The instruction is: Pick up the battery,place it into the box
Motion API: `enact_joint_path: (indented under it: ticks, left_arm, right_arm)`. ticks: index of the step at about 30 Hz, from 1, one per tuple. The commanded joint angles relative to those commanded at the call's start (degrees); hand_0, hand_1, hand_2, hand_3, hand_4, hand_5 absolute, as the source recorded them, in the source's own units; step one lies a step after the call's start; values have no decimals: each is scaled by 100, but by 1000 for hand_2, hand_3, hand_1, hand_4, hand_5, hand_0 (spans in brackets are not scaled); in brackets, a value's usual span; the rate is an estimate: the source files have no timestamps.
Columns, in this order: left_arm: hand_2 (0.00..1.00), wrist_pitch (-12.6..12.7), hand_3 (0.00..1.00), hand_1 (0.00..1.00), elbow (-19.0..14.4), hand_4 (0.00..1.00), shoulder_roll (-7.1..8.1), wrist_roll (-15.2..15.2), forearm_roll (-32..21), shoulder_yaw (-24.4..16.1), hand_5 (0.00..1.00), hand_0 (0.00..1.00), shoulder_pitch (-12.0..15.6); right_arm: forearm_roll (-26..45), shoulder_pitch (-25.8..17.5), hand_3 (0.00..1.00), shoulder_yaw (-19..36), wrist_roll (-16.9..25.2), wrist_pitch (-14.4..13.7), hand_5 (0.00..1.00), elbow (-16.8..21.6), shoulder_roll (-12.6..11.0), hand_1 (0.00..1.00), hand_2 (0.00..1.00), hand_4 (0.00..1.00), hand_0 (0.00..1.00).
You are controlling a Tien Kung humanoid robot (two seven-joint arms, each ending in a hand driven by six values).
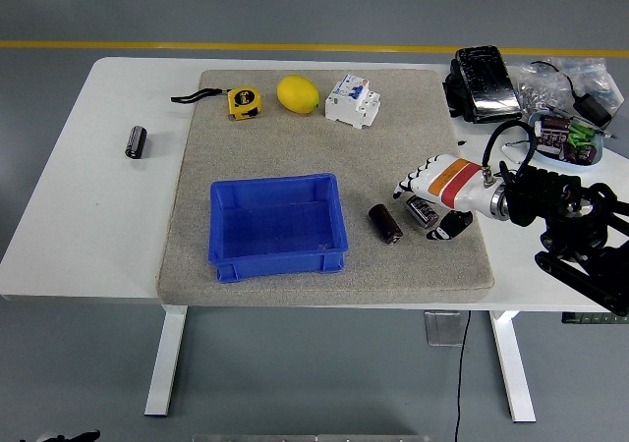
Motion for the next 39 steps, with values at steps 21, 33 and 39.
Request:
enact_joint_path:
  ticks: [21, 33, 39]
  left_arm:
    - [751, -9, 613, 703, -13, 627, -1, 4, -3, 11, 498, 716, -21]
    - [751, -13, 615, 707, -14, 626, -2, 22, 23, -13, 497, 715, 15]
    - [750, -16, 613, 706, -14, 627, 6, 33, 54, -31, 497, 717, 34]
  right_arm:
    - [-66, 78, 539, -212, 134, -175, 72, -279, 161, 559, 562, 603, 584]
    - [-15, 84, 496, -250, 170, -207, 43, -221, 176, 486, 508, 578, 532]
    - [-13, 82, 494, -156, 152, -215, 38, -88, 140, 483, 504, 576, 531]
